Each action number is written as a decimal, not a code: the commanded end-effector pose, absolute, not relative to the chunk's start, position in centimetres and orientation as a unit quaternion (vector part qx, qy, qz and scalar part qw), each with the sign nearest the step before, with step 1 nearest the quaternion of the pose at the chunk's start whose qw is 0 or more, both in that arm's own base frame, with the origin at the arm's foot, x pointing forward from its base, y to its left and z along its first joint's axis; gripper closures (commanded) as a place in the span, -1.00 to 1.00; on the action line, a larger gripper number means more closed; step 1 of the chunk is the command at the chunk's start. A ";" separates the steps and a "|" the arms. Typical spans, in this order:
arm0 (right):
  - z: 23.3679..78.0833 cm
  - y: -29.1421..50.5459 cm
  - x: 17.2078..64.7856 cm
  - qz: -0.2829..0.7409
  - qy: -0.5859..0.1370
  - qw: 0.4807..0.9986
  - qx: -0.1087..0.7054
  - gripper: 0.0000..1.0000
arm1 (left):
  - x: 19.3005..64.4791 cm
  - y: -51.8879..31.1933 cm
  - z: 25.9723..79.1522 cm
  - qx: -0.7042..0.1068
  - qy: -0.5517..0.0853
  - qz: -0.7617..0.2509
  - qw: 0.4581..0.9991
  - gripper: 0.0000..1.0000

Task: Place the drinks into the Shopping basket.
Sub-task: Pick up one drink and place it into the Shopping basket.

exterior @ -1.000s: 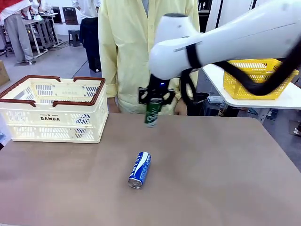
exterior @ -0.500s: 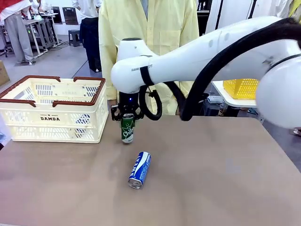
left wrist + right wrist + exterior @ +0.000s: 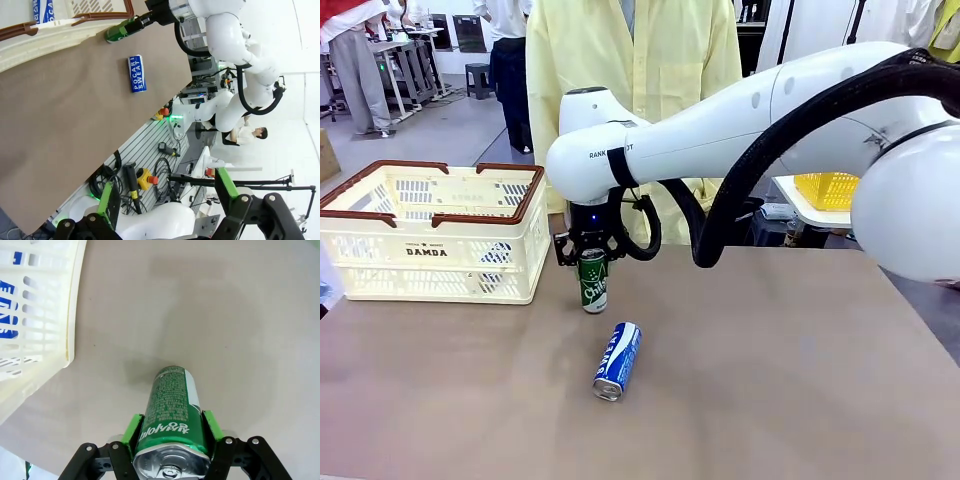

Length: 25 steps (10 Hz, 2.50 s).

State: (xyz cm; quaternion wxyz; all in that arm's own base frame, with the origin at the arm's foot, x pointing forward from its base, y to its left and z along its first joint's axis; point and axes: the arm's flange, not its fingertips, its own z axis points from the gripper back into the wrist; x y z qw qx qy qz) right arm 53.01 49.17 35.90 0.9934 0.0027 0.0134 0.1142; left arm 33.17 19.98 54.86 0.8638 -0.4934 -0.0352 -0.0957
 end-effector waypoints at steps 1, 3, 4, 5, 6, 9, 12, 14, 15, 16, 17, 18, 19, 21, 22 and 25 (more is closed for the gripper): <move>36.2 48.3 52.4 0.120 0.012 0.993 -0.014 -0.18 | 33.0 20.0 55.1 -0.497 -0.035 -0.092 0.862 -1.00; 36.6 47.9 52.4 0.118 0.011 0.993 -0.009 -1.00 | 33.0 20.0 55.1 -0.497 -0.035 -0.092 0.862 -1.00; 37.2 47.6 52.5 0.117 0.006 0.993 -0.005 -1.00 | 33.0 20.0 55.1 -0.497 -0.035 -0.092 0.862 -1.00; 37.7 47.3 52.5 0.115 0.007 0.993 -0.001 -1.00 | 33.0 20.0 55.1 -0.497 -0.035 -0.092 0.862 -1.00; 38.5 47.0 52.4 0.116 0.007 0.993 0.005 -1.00 | 33.0 20.0 55.1 -0.497 -0.035 -0.092 0.862 -1.00; 44.8 44.8 51.4 0.127 0.021 0.991 0.043 -1.00 | 33.0 20.0 55.1 -0.497 -0.035 -0.092 0.862 -1.00; 57.7 31.9 46.6 0.126 0.041 0.965 0.228 -1.00 | 33.0 20.0 55.1 -0.497 -0.035 -0.092 0.862 -1.00; 61.0 18.9 41.0 0.060 0.010 0.941 0.334 -1.00 | 33.0 20.0 55.1 -0.497 -0.035 -0.092 0.862 -1.00; 61.0 11.1 37.1 0.023 -0.002 0.913 0.407 -1.00 | 33.0 20.0 55.1 -0.497 -0.035 -0.092 0.862 -1.00; 60.0 4.7 33.8 0.002 -0.007 0.883 0.469 -1.00 | 33.0 20.0 55.1 -0.497 -0.035 -0.092 0.862 -1.00; 58.5 -1.1 30.9 -0.015 -0.018 0.852 0.523 -1.00 | 33.0 20.0 55.1 -0.497 -0.035 -0.092 0.862 -1.00; 56.5 -6.1 28.5 -0.028 -0.027 0.822 0.568 -1.00 | 33.0 20.0 55.1 -0.497 -0.035 -0.092 0.862 -1.00; 53.6 -11.0 26.6 -0.032 -0.026 0.795 0.605 -1.00 | 33.0 20.0 55.1 -0.497 -0.035 -0.092 0.862 -1.00; 48.2 -15.7 24.7 -0.018 -0.049 0.759 0.649 -1.00 | 33.0 20.0 55.1 -0.497 -0.035 -0.092 0.862 -1.00; 45.8 -16.2 25.1 -0.021 -0.043 0.746 0.664 -1.00 | 33.0 20.0 55.1 -0.497 -0.035 -0.092 0.862 -1.00; 44.7 -16.0 22.3 -0.040 -0.047 0.740 0.670 -1.00 | 33.0 20.0 55.1 -0.497 -0.035 -0.092 0.862 -1.00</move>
